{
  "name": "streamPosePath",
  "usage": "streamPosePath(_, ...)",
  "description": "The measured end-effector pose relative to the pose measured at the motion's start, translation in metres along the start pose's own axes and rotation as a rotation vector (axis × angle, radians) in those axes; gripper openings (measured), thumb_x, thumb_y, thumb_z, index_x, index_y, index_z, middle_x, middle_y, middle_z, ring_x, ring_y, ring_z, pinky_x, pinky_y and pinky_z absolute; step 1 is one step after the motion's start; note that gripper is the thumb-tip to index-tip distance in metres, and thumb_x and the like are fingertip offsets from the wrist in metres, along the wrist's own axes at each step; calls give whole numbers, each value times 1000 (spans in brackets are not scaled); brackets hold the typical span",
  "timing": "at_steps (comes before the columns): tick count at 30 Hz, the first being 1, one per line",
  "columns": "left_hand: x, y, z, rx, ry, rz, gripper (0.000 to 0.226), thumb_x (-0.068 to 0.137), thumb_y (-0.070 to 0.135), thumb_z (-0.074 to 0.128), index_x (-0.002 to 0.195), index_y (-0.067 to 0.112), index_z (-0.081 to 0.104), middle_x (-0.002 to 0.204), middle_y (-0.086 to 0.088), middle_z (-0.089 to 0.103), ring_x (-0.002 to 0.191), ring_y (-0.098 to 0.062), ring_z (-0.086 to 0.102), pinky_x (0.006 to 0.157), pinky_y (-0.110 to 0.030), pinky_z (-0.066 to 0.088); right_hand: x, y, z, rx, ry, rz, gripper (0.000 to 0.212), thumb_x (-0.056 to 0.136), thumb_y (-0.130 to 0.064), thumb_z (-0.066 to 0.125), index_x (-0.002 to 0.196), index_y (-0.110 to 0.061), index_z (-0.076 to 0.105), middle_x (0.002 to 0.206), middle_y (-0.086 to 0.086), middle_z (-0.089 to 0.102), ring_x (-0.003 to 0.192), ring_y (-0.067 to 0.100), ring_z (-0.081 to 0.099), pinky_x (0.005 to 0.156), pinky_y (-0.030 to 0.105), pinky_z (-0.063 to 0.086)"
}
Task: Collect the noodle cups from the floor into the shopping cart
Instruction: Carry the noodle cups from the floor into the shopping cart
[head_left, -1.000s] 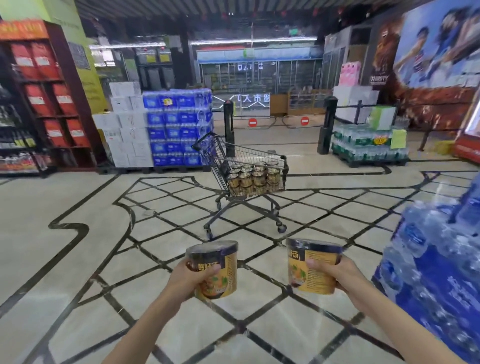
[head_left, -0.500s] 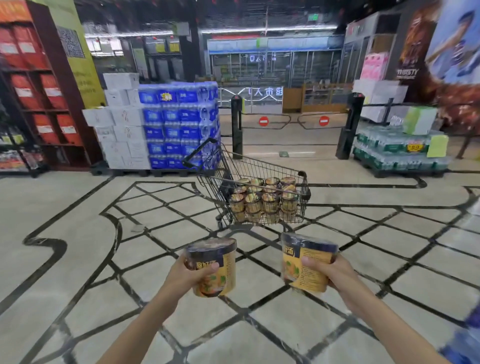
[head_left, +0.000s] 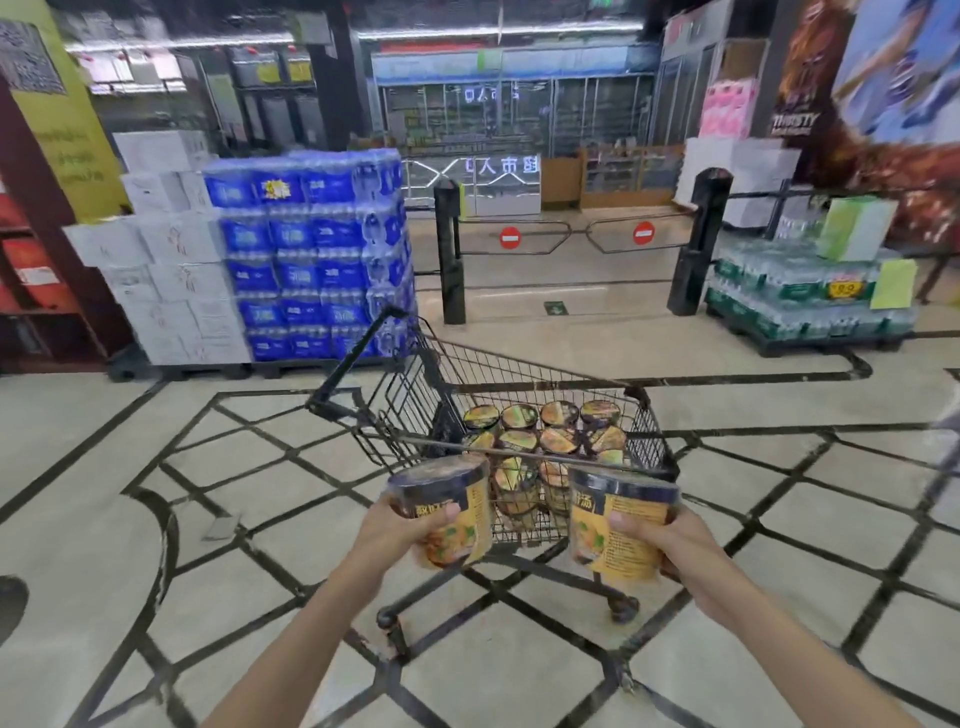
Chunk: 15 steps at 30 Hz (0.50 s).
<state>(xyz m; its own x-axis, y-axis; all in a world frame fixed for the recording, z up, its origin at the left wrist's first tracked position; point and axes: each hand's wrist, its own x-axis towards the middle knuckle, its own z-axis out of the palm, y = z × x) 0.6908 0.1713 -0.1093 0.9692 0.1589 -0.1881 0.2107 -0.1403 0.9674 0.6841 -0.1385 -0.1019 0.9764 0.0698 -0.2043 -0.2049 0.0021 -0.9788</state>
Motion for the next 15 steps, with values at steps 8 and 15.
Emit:
streamPosePath(8, 199, 10, 17, -33, 40, -20, 101, 32, 55, 90, 118, 18, 51, 104, 3, 64, 101, -20, 61, 93, -39, 47, 216, -13, 18, -33, -13, 27, 68, 47, -41, 86, 107, -18, 63, 100, -2, 73, 96, 15, 64, 90, 40, 49)
streamPosePath(15, 385, 18, 49, -25, 69, -87, 69, 52, 42, 91, 105, 22, 51, 99, 3, 63, 95, -13, 58, 75, -25, 46, 422, -16, 19, -80, -28, 115, 63, 43, -44, 89, 96, -21, 63, 98, -1, 72, 95, 19, 66, 94, 42, 50)
